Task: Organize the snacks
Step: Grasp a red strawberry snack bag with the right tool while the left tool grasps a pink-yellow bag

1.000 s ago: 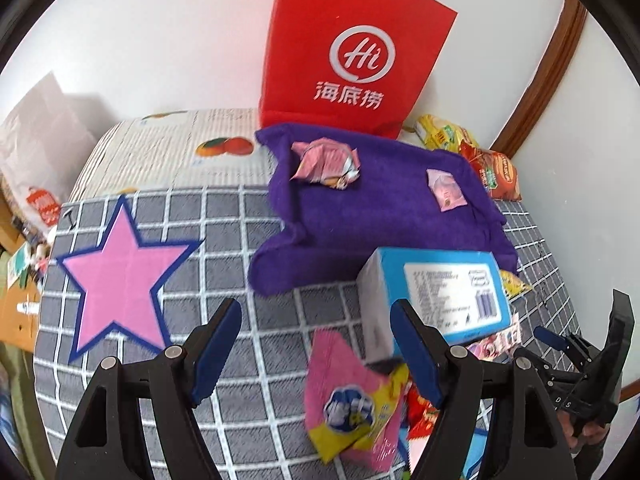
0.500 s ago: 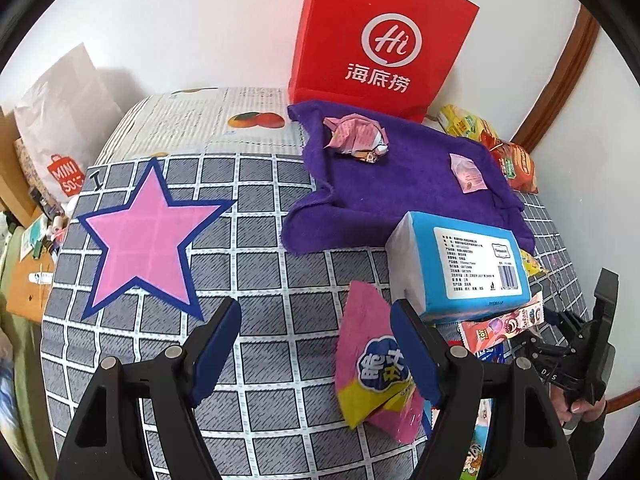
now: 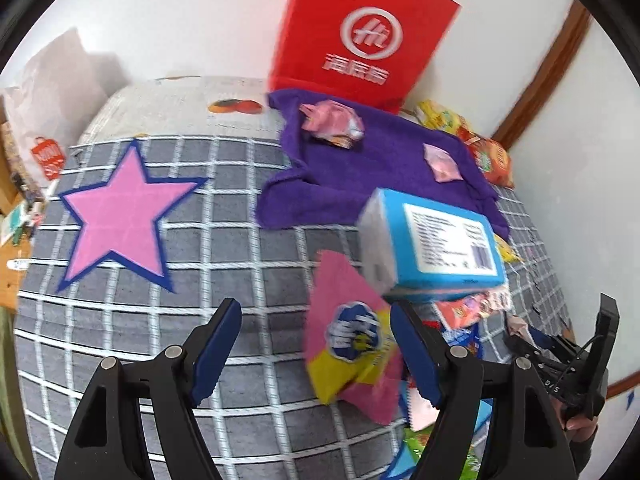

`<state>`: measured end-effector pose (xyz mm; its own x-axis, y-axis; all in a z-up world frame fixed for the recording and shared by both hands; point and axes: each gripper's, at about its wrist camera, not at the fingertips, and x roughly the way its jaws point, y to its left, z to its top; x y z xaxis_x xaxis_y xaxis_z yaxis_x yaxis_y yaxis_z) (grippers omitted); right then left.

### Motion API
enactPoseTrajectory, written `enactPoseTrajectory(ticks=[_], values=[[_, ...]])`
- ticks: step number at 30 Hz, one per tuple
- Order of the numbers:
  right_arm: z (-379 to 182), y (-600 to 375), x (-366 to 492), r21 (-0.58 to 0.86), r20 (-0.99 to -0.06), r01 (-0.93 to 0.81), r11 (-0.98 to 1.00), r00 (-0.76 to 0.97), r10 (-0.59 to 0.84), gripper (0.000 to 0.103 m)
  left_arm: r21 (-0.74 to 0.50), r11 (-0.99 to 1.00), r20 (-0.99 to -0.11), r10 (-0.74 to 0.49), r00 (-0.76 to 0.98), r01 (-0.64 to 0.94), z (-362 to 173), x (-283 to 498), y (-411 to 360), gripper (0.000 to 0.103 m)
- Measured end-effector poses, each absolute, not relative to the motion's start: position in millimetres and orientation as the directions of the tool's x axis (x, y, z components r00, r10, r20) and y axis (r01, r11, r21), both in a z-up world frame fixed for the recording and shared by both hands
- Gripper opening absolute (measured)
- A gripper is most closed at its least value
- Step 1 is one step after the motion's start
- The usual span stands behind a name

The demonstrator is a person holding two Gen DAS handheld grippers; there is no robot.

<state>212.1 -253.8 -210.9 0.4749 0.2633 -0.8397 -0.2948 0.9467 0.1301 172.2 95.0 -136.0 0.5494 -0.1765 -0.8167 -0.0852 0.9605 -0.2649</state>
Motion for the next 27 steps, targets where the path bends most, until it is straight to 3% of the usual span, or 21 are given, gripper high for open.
enactPoseTrajectory(ticks=[14, 17, 27], values=[[-218.2, -249.6, 191.8, 0.084, -0.829, -0.276, 0.958, 0.514, 0.221, 0.053, -0.276, 0.961, -0.862, -0.242, 0.446, -0.012, -186.6, 193.8, 60.3, 0.073], [-216.6, -248.6, 190.7, 0.078, -0.830, -0.268, 0.960, 0.515, 0.211, 0.049, -0.304, 0.953, -0.851, -0.265, 0.454, -0.015, -186.4, 190.6, 62.3, 0.054], [-192.1, -246.9, 179.5, 0.144, -0.813, -0.234, 0.962, 0.526, 0.250, 0.044, -0.307, 0.952, -0.819, -0.270, 0.506, 0.011, -161.2, 167.4, 74.2, 0.050]])
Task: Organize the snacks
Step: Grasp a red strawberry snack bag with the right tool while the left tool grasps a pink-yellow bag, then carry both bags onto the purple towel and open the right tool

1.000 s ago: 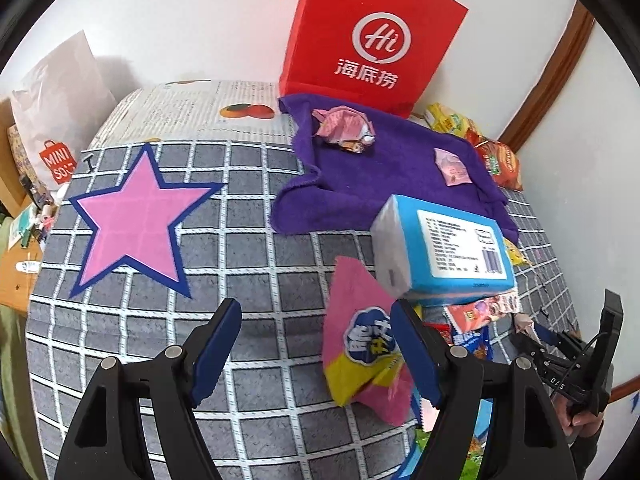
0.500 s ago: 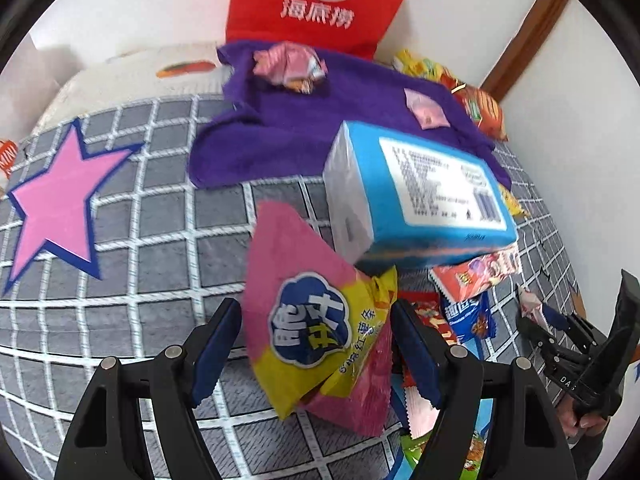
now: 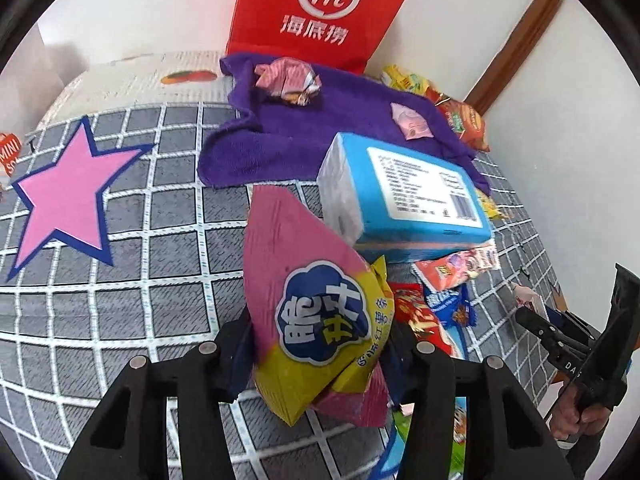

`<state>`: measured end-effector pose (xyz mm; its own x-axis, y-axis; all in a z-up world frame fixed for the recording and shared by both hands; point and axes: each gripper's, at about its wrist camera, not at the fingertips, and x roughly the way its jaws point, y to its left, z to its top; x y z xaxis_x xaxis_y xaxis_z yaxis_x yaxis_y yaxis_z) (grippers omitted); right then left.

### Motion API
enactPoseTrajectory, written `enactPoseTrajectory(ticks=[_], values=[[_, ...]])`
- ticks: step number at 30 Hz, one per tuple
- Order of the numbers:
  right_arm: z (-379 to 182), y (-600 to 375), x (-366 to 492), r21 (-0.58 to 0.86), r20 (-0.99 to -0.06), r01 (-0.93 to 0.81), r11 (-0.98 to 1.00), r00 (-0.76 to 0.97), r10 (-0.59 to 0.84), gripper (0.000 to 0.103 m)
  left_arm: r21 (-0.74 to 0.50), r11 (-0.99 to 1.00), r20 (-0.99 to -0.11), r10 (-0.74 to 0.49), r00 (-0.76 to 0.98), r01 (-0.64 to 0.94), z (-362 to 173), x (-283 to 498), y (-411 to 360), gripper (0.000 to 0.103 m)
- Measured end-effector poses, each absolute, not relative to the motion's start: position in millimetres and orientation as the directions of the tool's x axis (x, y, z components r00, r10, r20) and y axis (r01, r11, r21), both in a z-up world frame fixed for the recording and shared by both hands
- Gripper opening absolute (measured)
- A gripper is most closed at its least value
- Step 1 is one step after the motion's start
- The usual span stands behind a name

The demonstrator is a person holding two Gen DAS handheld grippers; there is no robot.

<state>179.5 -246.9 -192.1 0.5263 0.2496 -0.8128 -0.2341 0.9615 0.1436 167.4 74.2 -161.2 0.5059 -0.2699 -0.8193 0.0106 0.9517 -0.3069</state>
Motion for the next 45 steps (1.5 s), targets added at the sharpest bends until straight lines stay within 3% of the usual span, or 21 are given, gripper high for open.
enactPoseTrajectory(ticks=[26, 45], values=[[-74.1, -207.6, 155.3, 0.236, -0.691, -0.256, 0.938, 0.635, 0.347, 0.044, -0.327, 0.937, -0.693, -0.325, 0.644, 0.121, -50.4, 133.5, 60.4, 0.050], [-53.1, -206.2, 208.7, 0.245, -0.676, -0.247, 0.937, 0.650, 0.348, 0.044, -0.293, 0.952, -0.683, -0.275, 0.677, 0.091, -21.5, 191.2, 81.6, 0.050]])
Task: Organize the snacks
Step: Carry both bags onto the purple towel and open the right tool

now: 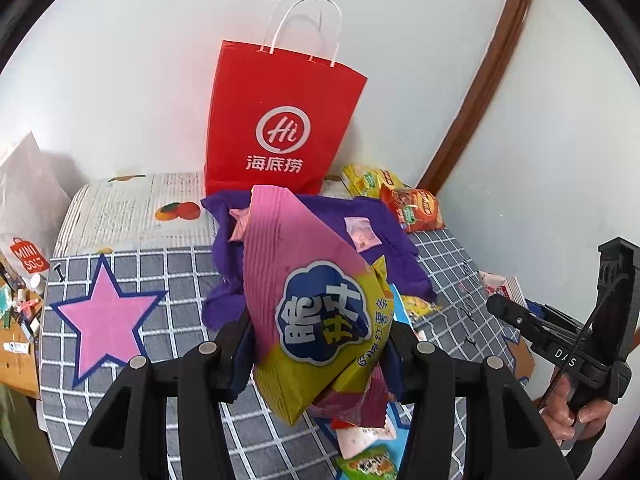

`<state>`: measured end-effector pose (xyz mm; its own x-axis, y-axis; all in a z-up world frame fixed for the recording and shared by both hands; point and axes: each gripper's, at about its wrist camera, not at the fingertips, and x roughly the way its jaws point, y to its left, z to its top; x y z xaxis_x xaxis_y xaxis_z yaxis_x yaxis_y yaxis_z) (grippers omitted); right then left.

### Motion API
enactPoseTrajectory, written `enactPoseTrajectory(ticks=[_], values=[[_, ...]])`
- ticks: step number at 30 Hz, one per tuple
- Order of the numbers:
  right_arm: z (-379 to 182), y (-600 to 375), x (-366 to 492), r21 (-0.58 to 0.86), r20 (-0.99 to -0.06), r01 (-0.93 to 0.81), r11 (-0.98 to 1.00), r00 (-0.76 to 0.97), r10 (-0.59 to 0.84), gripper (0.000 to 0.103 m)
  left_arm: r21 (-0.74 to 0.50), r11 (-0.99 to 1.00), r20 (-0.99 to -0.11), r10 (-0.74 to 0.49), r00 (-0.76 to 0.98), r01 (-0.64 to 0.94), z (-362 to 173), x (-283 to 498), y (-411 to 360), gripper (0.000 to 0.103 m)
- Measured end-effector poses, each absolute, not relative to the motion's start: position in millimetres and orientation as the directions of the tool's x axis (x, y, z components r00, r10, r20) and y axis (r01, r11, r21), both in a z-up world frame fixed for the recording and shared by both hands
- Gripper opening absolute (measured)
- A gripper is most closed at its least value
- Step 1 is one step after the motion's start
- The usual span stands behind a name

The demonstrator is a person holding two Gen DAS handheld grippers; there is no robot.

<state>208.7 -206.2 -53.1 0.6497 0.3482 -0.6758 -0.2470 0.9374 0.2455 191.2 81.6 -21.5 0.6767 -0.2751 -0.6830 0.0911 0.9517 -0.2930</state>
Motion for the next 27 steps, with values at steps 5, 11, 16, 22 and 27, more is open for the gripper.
enactPoseTrajectory(ticks=[5, 11, 16, 22, 27], values=[[-55.9, -203.8, 231.6, 0.252, -0.684, -0.239, 0.938, 0.641, 0.348, 0.044, -0.307, 0.949, -0.684, -0.276, 0.675, 0.078, -23.7, 212.8, 89.8, 0.050], [-58.1, -197.5, 254.3, 0.256, -0.684, -0.248, 0.934, 0.637, 0.356, 0.044, -0.301, 0.951, -0.688, -0.267, 0.675, 0.070, -29.0, 236.7, 94.4, 0.050], [-63.9, -193.5, 272.1, 0.241, -0.689, -0.249, 0.938, 0.637, 0.346, 0.044, -0.311, 0.948, -0.692, -0.273, 0.668, 0.065, -40.1, 259.4, 97.5, 0.050], [-74.0, -190.1, 295.4, 0.224, -0.699, -0.250, 0.942, 0.633, 0.334, 0.044, -0.325, 0.944, -0.707, -0.277, 0.651, 0.049, -54.5, 292.1, 98.9, 0.050], [-86.0, -197.9, 317.8, 0.214, -0.718, -0.223, 0.951, 0.624, 0.308, 0.044, -0.340, 0.940, -0.716, -0.282, 0.639, 0.035, -63.0, 311.2, 97.1, 0.050]])
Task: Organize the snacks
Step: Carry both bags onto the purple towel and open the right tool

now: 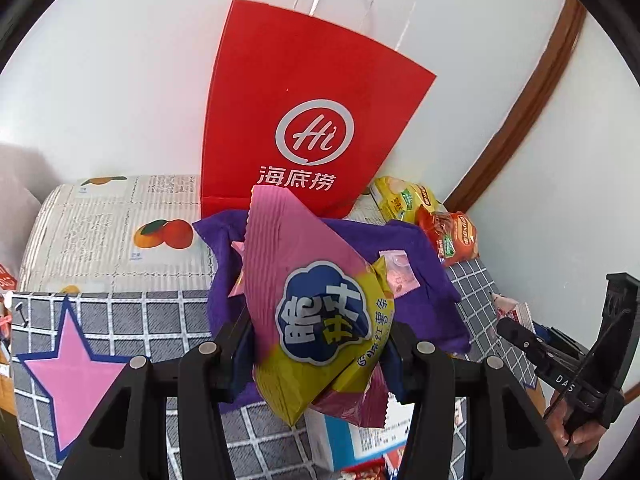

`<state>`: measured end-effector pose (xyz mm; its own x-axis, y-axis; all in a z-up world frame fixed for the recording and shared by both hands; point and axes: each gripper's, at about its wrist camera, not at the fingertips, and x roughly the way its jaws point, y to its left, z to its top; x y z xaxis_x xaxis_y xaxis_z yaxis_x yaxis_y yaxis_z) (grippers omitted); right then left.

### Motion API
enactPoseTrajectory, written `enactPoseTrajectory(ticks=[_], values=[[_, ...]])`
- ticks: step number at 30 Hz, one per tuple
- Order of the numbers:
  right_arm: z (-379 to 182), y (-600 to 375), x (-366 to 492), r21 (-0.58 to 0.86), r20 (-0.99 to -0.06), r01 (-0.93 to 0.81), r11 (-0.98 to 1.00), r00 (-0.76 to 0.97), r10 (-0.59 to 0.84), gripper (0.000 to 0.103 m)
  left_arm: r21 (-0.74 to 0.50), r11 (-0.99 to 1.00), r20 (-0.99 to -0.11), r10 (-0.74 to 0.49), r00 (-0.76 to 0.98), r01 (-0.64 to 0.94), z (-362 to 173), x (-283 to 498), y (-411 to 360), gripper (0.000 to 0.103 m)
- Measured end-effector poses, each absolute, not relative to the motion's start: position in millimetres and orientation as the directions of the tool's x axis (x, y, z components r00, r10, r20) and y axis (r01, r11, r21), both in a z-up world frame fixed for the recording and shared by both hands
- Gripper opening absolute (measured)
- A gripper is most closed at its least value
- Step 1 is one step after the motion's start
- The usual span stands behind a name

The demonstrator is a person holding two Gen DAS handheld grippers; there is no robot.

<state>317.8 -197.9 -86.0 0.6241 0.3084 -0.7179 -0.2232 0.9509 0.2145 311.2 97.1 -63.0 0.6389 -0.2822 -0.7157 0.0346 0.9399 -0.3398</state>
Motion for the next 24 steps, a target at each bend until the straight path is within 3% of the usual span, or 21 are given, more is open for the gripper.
enactPoseTrajectory(ticks=[24], values=[[-147.1, -205.9, 396.8, 0.235, -0.772, -0.182, 0.955, 0.562, 0.297, 0.044, -0.393, 0.920, -0.763, -0.316, 0.564, -0.015, -115.1, 374.5, 84.3, 0.050]])
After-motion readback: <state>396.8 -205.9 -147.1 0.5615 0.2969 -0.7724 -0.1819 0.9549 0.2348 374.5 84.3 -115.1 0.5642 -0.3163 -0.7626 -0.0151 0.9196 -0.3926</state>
